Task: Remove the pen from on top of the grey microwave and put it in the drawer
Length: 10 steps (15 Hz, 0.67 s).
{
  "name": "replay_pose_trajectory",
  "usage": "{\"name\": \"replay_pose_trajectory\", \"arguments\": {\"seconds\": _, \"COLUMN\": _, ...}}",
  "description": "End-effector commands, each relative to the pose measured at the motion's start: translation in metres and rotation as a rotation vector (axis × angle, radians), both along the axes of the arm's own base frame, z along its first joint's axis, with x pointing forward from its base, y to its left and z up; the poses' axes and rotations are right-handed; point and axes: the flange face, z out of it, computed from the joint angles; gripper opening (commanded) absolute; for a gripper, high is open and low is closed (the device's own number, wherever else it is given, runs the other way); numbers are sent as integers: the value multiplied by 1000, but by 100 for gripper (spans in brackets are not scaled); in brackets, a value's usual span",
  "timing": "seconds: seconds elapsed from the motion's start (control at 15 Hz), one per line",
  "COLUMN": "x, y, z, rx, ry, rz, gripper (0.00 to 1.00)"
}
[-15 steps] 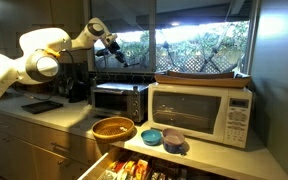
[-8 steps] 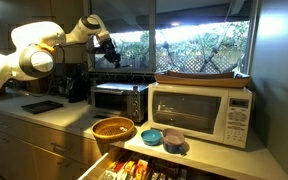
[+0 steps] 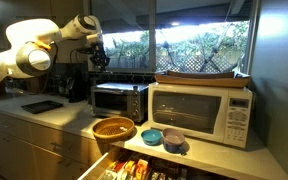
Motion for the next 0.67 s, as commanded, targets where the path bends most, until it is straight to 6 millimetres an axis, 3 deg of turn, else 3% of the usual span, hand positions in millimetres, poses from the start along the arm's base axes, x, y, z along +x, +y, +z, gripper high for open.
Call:
{"name": "replay_pose_trajectory", "arguments": {"seconds": 0.0, "x": 0, "y": -1, "z": 0, "rx": -1, "ry": 1, "rz": -1, "gripper": 18}}
{"name": "replay_pose_trajectory", "arguments": {"seconds": 0.07, "x": 1, "y": -2, "z": -1, "rx": -2, "ry": 2, "rz": -2, "gripper": 18}}
{"name": "replay_pose_trajectory", "arguments": {"seconds": 0.13, "x": 1, "y": -2, "z": -1, "rx": -3, "ry": 3, "rz": -3, "gripper": 4}}
{"name": "replay_pose_trajectory", "arguments": {"seconds": 0.6, "x": -11, "y": 3, "z": 13, "rx": 122, "ry": 1, "rz": 112, "gripper": 4}}
